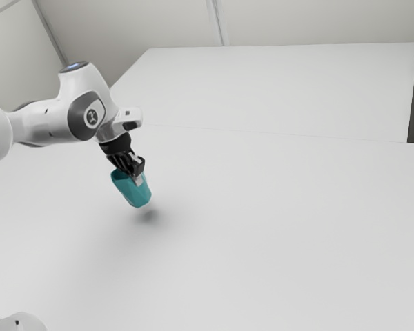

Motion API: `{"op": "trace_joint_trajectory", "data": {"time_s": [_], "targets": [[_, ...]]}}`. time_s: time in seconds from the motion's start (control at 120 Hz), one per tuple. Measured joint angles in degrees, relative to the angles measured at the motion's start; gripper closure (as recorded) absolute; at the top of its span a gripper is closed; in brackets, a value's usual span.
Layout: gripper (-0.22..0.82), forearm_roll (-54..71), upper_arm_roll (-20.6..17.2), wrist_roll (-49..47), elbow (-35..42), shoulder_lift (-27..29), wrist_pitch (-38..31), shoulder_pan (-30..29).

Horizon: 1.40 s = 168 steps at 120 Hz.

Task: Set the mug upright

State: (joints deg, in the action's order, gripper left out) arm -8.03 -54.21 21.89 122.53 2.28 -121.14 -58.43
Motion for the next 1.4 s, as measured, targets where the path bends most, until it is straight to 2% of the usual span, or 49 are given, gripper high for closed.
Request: {"op": "trace_joint_trajectory", "data": {"time_s": [0.492,1.108,1.4], "targets": [[0.78,2.0,-0.8,-8.5,3.4,-0.9,-5.1,5.0],[0.78,3.5,-0.8,-13.7,4.4,-5.0,-7.8,3.8],[0.78,3.5,-0.8,-14.9,5.0,-5.6,-9.0,5.5]]}}
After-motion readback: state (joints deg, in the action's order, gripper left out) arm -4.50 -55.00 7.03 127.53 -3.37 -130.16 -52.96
